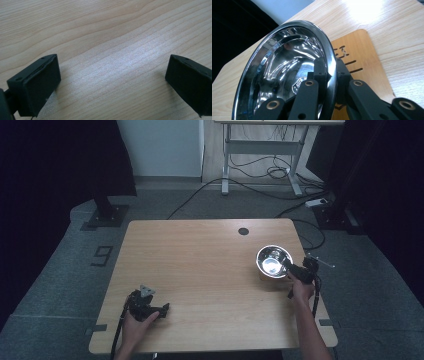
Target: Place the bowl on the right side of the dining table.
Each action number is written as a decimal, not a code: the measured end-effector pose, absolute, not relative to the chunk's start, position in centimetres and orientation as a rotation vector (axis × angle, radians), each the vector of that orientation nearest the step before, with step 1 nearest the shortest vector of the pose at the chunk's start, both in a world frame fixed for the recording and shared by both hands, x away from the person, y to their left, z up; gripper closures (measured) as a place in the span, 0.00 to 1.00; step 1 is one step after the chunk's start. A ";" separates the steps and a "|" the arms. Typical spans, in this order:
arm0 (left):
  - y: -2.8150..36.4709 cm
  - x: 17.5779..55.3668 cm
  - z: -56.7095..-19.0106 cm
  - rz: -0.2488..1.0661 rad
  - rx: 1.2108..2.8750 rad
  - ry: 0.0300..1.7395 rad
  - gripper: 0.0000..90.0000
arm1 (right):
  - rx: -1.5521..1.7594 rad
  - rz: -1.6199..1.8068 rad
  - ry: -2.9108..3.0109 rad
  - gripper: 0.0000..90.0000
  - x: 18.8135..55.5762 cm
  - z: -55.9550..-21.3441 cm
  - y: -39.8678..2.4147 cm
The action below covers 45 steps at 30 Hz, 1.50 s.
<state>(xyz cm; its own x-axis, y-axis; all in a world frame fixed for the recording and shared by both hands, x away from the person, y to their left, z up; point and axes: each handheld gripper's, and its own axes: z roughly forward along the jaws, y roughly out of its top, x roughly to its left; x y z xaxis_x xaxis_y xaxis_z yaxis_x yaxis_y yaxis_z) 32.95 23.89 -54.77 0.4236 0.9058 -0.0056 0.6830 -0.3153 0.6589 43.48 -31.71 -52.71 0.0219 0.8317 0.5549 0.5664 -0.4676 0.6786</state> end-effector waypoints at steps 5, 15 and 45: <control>23.9 32.9 -54.8 0.497 2.096 1.337 0.00 | 2.050 1.420 1.419 0.93 43.7 -52.9 -32.2; 23.9 32.9 -54.8 0.497 2.096 1.337 0.00 | 2.085 1.397 1.369 0.93 44.2 -53.6 -33.0; 23.9 32.9 -54.8 0.496 2.096 1.337 0.00 | 2.119 1.359 1.334 0.91 45.2 -55.2 -32.5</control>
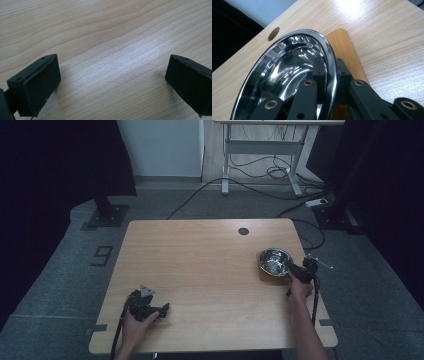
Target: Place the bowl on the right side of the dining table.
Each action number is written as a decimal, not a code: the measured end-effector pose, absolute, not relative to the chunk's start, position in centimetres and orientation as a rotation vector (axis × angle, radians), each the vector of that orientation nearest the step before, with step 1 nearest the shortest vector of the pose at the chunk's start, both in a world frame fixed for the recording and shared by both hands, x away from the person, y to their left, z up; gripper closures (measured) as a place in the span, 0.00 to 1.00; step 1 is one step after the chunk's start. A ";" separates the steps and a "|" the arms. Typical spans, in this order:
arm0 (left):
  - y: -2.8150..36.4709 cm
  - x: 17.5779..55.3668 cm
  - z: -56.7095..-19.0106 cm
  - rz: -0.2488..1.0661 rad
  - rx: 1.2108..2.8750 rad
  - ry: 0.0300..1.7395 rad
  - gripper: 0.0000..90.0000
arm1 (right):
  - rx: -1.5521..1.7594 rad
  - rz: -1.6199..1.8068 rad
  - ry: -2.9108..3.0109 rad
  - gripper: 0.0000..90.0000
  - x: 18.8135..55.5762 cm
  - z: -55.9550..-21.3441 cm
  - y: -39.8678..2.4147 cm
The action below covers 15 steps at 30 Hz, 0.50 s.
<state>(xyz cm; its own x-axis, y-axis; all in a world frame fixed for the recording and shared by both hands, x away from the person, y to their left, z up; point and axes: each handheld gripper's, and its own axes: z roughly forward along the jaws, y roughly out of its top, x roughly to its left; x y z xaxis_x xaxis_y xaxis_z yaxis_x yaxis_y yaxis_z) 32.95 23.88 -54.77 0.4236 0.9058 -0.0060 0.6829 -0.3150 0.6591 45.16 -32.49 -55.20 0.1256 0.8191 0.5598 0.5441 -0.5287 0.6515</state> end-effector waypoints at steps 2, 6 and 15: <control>23.9 32.9 -54.8 0.496 2.096 1.337 0.00 | 2.118 1.357 1.333 0.91 45.2 -55.2 -32.5; 23.9 32.9 -54.8 0.496 2.096 1.337 0.00 | 2.111 1.344 1.341 0.83 45.1 -55.2 -32.5; 23.9 32.9 -54.8 0.496 2.096 1.337 0.00 | 2.022 1.319 1.436 0.54 43.7 -55.0 -32.2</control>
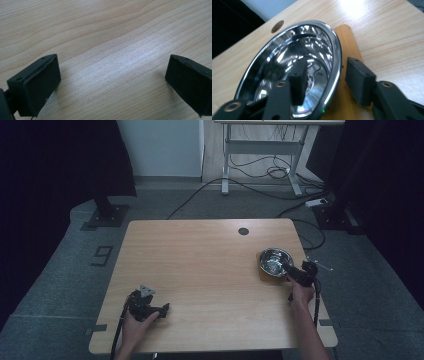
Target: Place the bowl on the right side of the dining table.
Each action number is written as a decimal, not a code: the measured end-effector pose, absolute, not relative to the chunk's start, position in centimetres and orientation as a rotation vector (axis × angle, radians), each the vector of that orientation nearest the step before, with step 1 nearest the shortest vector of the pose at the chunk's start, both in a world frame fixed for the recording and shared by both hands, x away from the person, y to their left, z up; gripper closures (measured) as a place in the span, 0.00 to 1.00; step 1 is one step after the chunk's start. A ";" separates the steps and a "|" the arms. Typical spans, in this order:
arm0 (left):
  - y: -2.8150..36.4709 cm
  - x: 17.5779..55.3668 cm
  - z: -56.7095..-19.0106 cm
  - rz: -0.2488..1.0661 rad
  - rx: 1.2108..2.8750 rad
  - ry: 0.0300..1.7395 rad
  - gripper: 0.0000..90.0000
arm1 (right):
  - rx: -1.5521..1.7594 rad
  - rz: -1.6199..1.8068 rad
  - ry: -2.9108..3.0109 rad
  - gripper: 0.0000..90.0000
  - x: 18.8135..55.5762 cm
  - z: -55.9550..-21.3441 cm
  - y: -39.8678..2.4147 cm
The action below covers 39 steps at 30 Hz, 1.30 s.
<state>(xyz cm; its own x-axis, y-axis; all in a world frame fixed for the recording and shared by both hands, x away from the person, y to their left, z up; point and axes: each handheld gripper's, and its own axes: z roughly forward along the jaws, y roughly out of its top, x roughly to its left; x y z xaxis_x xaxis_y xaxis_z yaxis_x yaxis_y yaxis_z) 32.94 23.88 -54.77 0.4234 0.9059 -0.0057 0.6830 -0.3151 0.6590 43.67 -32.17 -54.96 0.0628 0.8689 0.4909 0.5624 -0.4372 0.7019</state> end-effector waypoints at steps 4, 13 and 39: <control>23.9 32.9 -54.8 0.497 2.096 1.337 0.00 | 1.963 1.263 1.465 0.49 42.6 -54.3 -31.9; 23.9 32.9 -54.8 0.496 2.097 1.337 0.00 | 1.910 1.262 1.567 0.46 40.9 -53.0 -31.6; 23.9 32.9 -54.8 0.496 2.096 1.337 0.00 | 1.615 1.344 1.944 0.43 32.8 -51.6 -23.8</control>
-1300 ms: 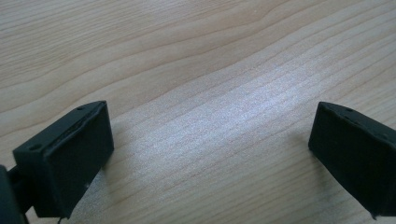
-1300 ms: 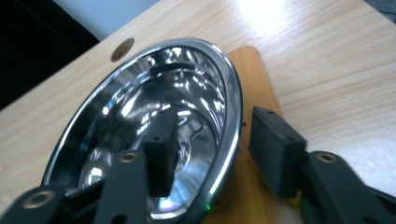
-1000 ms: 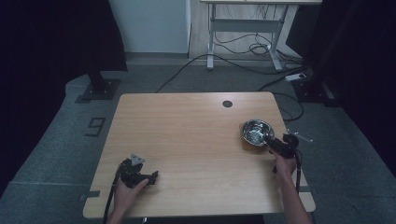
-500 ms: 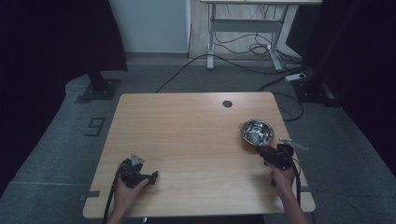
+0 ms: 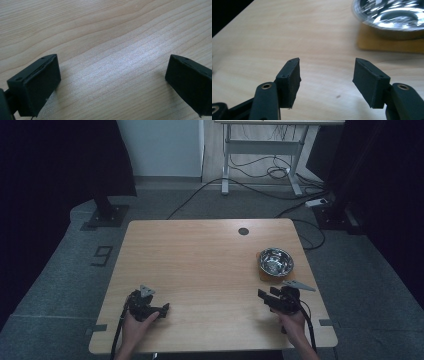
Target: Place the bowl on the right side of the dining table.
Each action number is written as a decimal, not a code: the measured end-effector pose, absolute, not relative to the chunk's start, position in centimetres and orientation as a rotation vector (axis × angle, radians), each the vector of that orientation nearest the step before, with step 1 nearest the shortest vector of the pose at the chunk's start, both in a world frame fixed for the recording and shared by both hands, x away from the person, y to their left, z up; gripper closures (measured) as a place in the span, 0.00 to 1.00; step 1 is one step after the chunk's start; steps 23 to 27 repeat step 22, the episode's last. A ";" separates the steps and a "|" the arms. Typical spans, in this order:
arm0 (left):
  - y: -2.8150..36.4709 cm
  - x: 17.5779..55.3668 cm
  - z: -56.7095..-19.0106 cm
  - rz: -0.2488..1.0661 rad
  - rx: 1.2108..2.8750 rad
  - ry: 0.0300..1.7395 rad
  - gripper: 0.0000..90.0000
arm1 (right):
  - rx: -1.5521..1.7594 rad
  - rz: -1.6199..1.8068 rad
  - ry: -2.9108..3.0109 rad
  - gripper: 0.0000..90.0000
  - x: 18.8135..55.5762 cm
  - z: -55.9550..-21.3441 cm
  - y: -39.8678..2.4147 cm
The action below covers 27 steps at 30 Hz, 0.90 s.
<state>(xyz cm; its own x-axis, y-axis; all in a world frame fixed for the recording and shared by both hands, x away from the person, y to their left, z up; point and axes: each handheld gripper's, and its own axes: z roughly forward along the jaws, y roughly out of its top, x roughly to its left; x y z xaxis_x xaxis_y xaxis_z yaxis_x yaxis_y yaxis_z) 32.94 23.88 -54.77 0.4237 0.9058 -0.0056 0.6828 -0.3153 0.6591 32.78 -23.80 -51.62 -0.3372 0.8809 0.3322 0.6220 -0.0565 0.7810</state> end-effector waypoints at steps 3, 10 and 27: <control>23.9 32.9 -54.8 0.496 2.097 1.337 0.00 | 1.538 1.330 2.049 0.43 32.5 -52.4 -22.1; 23.9 32.9 -54.8 0.496 2.097 1.336 0.00 | 1.466 1.331 2.124 0.43 32.3 -53.0 -20.3; 23.9 32.9 -54.8 0.496 2.097 1.337 0.00 | 1.448 1.304 2.128 0.43 32.4 -53.6 -20.0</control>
